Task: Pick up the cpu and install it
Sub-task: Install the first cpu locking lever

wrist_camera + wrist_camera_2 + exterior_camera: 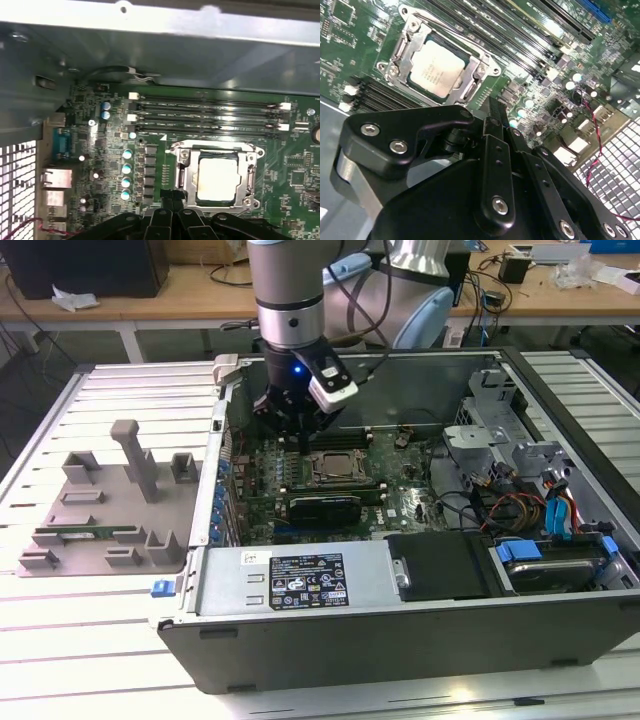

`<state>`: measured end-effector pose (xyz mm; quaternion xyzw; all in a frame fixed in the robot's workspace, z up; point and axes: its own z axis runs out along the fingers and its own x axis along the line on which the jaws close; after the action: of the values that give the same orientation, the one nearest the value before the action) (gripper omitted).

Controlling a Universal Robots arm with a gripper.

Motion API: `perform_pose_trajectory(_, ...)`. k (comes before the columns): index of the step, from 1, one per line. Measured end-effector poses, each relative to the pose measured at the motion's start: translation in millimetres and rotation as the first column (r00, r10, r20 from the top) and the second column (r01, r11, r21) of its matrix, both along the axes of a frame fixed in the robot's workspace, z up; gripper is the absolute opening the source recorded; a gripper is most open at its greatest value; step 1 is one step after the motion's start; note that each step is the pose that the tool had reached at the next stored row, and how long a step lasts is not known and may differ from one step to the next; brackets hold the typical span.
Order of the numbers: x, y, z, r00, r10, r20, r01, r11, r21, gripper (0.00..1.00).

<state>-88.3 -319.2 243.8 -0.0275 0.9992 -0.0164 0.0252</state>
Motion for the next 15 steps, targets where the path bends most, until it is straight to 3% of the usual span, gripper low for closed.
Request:
perform_pose_trajectory(9,-7.2,0.0,0.0,1.0,0.0,-0.0004,0.0,1.0,-0.0001,0.11)
perform_pose_trajectory(11,-7.2,0.0,-0.4,1.0,0.0,-0.0069,0.0,1.0,-0.0001,0.11)
perform_pose_trajectory(13,-6.8,0.0,-0.7,0.9998,0.0,-0.0199,0.0,1.0,-0.0001,0.11)
perform_pose_trajectory(15,-6.9,0.0,-0.7,0.9997,0.0,-0.0227,0.0,1.0,-0.0002,0.11)
